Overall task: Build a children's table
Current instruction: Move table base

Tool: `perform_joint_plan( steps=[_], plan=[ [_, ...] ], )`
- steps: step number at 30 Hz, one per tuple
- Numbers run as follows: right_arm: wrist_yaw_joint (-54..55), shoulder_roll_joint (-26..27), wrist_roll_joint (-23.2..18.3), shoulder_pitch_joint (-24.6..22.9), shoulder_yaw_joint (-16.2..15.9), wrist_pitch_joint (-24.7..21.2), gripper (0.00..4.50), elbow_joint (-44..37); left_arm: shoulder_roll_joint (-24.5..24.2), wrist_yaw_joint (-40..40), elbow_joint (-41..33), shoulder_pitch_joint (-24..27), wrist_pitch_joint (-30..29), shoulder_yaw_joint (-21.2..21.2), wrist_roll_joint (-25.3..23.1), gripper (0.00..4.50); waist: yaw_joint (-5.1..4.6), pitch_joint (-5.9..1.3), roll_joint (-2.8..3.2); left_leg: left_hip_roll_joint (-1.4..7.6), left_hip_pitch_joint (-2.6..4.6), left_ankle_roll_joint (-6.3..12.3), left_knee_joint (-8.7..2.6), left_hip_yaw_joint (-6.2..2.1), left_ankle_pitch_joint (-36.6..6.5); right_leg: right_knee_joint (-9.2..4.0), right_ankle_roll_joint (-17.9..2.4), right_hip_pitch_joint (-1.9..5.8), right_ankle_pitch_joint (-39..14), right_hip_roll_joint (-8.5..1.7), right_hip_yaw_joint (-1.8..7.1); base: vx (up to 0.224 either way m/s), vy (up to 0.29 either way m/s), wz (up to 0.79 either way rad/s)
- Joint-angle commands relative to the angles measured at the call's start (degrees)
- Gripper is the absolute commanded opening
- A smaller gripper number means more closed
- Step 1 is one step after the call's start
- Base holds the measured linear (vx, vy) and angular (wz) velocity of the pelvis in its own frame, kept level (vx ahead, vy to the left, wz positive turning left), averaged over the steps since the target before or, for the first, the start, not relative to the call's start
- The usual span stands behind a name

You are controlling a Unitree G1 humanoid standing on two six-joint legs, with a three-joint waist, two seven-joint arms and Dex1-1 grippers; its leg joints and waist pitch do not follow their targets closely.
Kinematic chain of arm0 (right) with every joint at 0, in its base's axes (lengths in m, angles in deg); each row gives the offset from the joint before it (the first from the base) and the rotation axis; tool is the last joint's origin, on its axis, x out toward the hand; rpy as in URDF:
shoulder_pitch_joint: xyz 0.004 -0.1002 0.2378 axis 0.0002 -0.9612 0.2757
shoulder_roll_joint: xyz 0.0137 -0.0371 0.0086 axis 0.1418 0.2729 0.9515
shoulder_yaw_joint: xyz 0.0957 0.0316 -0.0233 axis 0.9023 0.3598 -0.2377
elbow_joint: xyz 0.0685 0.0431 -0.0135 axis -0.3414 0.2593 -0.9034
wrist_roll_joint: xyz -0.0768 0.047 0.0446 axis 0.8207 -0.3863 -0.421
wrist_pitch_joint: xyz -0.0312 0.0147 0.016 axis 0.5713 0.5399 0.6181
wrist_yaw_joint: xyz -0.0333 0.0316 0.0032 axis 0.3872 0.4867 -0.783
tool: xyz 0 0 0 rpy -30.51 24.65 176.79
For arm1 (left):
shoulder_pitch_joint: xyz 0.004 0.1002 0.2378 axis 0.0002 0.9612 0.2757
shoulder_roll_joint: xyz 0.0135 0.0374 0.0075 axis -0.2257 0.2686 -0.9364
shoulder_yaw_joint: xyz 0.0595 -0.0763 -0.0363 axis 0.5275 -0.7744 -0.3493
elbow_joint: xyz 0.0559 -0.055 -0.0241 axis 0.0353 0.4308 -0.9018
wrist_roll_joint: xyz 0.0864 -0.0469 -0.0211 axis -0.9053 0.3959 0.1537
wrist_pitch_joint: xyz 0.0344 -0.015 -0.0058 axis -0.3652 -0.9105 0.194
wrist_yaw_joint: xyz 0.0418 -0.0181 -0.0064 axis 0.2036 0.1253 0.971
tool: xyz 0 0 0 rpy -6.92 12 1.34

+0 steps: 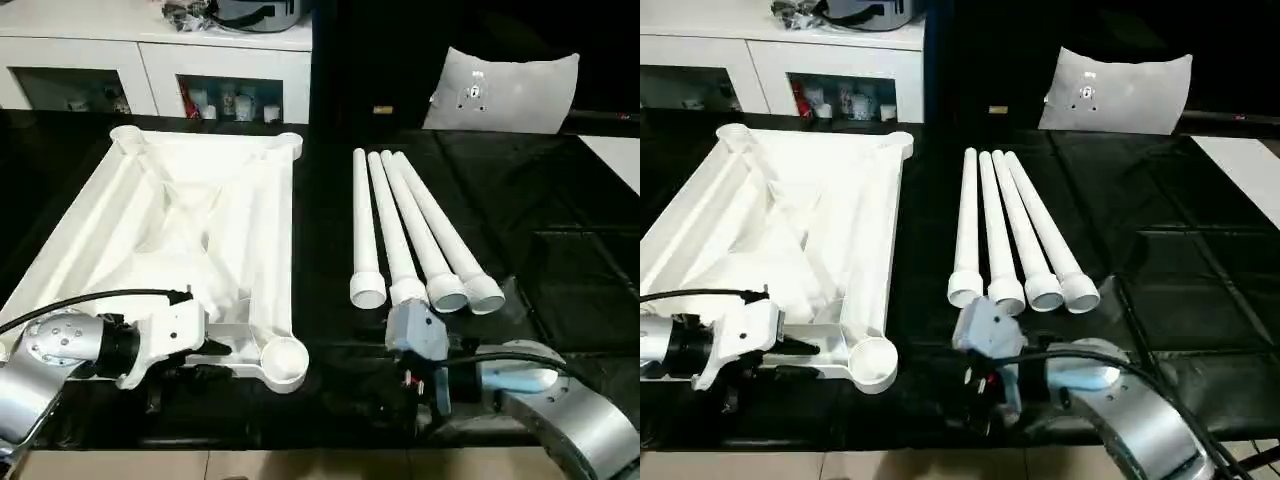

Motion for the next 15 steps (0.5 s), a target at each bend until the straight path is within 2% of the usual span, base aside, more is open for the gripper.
perform_joint_plan(
  steps=[1,6,10,12,15],
  plan=[
    [-0.7,-0.6,0.5,0.1,-0.2,-0.1,4.50,-0.8,0.2,0.0,0.3,-1.0,-0.4,0.2,-0.8,0.87,0.13,-1.78,0.93,4.27,-0.10,0.44,-5.69,-1.02,-9.5,-4.65,-11.6,1.74,-8.6,-5.85,3.65,0.000,0.000,0.00],
    [0.2,-0.8,0.9,0.4,-0.5,-0.9,4.50,-0.5,1.4,0.8,1.1,-1.4,-1.2,1.3,-1.7,0.58,0.29,-1.75,0.99,4.28,-0.07,0.30,-5.67,-0.94,-9.4,-4.79,-11.6,1.73,-8.9,-5.93,3.74,0.000,0.000,0.00],
    [1.0,-0.1,-0.2,0.8,0.1,-2.5,4.50,-0.5,3.7,2.9,1.6,-2.0,-2.7,0.6,-0.7,0.29,0.44,-1.67,0.93,4.27,-0.05,0.10,-5.77,-0.95,-9.9,-4.83,-11.5,1.74,-9.9,-5.90,3.72,0.000,0.000,0.00],
    [1.2,0.5,-0.9,1.0,0.6,-3.0,4.50,-0.1,4.9,3.9,1.4,-2.3,-3.6,1.0,-0.8,0.15,0.55,-1.85,0.98,4.32,-0.14,-0.06,-5.68,-0.92,-9.0,-4.70,-11.5,1.83,-8.8,-5.96,3.74,0.000,0.000,0.00],
    [2.6,1.6,-0.1,1.8,1.2,-2.6,4.50,1.0,6.8,6.4,2.4,-3.1,-4.5,1.1,-2.1,0.02,0.01,-2.07,0.76,4.21,-0.46,0.28,-5.49,-0.88,-6.4,-4.37,-12.0,2.15,-4.6,-5.94,3.68,0.000,0.000,0.00]
  ],
)
